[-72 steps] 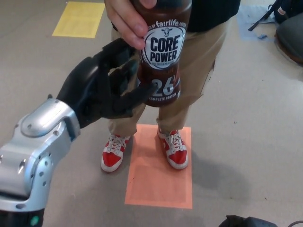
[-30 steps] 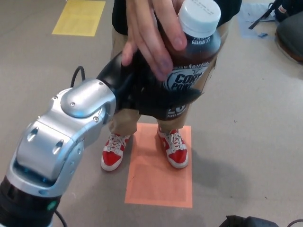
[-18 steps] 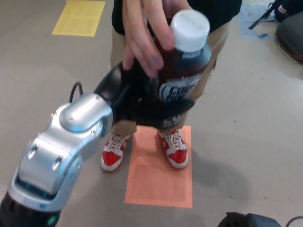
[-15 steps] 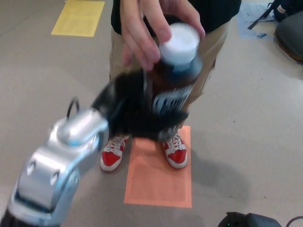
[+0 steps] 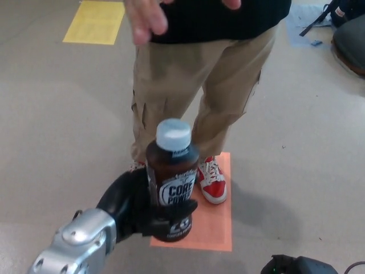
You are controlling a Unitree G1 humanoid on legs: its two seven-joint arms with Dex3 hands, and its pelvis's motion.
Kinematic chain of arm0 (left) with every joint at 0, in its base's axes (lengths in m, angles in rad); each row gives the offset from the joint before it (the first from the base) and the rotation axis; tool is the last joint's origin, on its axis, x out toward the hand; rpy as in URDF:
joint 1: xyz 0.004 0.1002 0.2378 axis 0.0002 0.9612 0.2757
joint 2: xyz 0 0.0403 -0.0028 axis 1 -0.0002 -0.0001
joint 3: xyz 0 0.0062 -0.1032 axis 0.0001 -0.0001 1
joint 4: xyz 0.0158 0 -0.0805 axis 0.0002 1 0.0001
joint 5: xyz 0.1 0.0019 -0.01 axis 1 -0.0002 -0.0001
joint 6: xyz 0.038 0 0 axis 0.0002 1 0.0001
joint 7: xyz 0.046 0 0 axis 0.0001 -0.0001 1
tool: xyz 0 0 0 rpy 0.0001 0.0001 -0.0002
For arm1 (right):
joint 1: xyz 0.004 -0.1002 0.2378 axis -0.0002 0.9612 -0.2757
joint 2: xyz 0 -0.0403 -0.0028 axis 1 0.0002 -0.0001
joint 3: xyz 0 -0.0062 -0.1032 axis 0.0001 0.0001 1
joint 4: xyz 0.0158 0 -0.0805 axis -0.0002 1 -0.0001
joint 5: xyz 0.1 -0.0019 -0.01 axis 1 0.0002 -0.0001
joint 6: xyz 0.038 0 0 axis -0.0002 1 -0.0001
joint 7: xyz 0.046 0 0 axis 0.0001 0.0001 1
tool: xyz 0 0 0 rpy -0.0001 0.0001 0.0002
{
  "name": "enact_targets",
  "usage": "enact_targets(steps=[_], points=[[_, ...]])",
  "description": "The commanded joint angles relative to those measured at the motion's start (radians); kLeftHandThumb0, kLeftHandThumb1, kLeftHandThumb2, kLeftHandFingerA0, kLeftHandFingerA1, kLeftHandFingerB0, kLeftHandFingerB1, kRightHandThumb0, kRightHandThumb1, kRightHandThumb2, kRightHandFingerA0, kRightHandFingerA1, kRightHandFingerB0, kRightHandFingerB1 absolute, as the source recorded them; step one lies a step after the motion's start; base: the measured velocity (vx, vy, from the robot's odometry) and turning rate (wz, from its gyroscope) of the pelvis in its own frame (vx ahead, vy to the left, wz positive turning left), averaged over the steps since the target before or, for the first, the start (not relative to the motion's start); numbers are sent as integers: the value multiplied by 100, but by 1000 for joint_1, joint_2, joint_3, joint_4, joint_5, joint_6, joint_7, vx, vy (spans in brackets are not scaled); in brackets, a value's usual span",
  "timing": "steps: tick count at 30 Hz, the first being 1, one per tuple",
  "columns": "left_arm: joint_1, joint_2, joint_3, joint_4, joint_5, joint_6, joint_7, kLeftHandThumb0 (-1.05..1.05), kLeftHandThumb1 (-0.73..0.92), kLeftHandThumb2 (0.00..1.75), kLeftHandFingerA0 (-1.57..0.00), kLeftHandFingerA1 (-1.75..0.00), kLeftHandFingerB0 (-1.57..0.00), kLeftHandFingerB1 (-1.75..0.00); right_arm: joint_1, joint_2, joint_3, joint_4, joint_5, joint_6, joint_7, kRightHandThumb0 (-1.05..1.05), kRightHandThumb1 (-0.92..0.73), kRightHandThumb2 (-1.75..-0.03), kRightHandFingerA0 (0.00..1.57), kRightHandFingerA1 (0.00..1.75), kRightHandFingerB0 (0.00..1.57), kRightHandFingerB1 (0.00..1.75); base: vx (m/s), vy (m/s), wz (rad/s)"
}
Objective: The robot recieved a bottle of protein shake from a person using its left hand and then shake the protein up and down 2 two times and hand it back to the person
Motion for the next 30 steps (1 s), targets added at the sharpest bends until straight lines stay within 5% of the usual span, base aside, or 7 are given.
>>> enact_targets(steps=[1, 16, 21, 26, 29, 30], points=[[34, 19, 32, 94, 38, -153, -19, -15, 77, 76, -93, -144, -80, -101, 5, -3, -12, 3, 1, -7, -20, -40, -73, -82, 96, 97, 81, 58, 0, 0, 0], [49, 39, 73, 326, 70, -291, -69, -20, 74, 78, -90, -144, -81, -100, 7, 2, -21, 7, 0, -17, -22, -35, -66, -100, 97, 97, 86, 64, 0, 0, 0], [34, 28, 104, 278, 31, -267, -78, -17, 73, 79, -86, -148, -78, -103, 11, -6, -24, 6, -3, -33, -29, -35, -66, -98, 98, 98, 86, 71, 0, 0, 0], [-158, 3, 267, 44, -111, -62, -11, -15, 83, 75, -85, -155, -74, -110, 6, -2, -30, 5, 0, -23, -27, -33, -65, -98, 98, 100, 83, 72, 0, 0, 0], [-112, -7, 243, 72, -70, -79, -33, -9, 81, 75, -88, -149, -72, -98, 3, 0, -33, 7, 1, -22, -28, -33, -65, -97, 98, 99, 84, 72, 0, 0, 0], [-76, -6, 216, 110, -46, -90, -49, -10, 76, 76, -86, -155, -73, -107, 5, 2, -36, 8, 4, -23, -25, -33, -66, -95, 97, 100, 83, 71, 0, 0, 0]])
